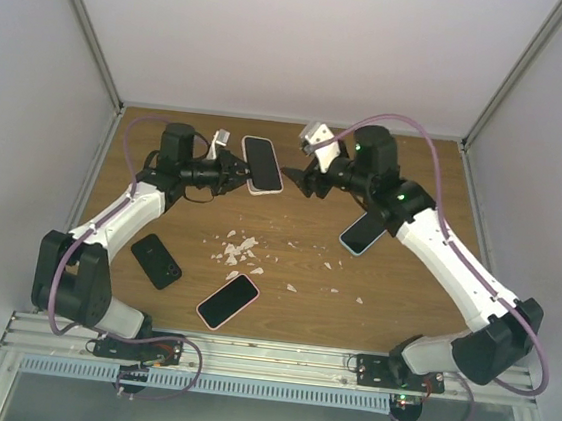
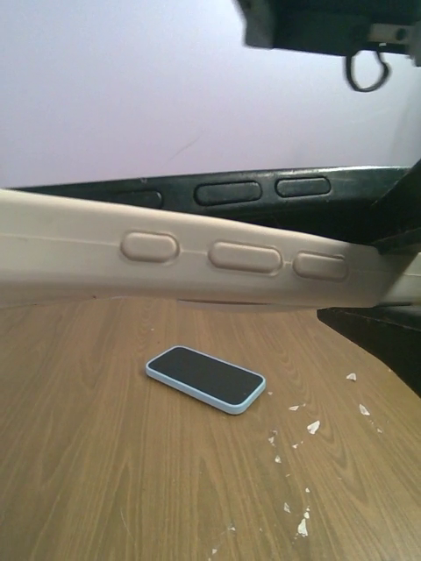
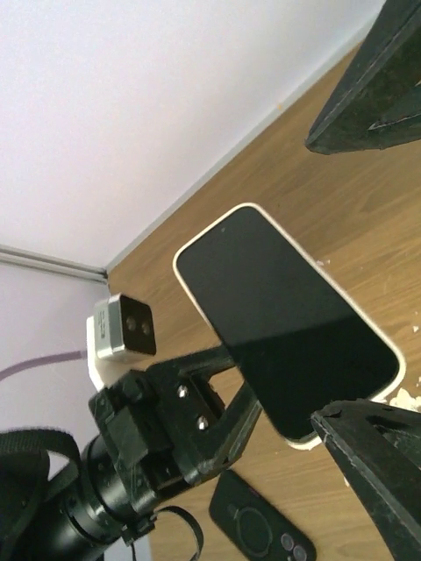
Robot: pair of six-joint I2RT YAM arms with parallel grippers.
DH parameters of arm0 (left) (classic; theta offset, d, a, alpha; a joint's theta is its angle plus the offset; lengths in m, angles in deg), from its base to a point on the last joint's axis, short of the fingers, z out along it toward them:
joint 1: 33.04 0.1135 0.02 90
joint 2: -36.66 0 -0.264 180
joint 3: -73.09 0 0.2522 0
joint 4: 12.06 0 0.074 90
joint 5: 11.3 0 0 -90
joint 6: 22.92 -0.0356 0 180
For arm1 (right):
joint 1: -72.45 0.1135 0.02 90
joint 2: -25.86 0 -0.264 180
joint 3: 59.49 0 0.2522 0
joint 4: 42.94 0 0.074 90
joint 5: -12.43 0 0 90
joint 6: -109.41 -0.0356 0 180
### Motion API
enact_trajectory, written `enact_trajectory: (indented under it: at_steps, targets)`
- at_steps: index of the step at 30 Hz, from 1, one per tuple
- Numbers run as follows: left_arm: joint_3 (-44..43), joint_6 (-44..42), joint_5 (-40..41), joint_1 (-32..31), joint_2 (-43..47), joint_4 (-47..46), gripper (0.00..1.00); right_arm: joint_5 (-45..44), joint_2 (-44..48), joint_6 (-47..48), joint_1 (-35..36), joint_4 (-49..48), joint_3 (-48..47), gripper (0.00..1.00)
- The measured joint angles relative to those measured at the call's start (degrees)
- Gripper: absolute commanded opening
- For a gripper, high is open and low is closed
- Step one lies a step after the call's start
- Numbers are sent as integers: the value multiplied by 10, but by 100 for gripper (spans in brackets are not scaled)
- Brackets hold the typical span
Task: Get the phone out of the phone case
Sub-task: Remove the phone case from the phone.
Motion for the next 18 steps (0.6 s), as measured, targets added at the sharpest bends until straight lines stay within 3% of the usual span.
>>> enact_trajectory:
  at_steps: [9, 18]
  targets:
    - [0, 50, 0, 10, -13, 0, 0, -162, -15, 92, 115, -28, 9, 74]
    - [0, 77, -6, 15, -15, -3, 0, -230, -57, 133, 162, -54, 18, 70]
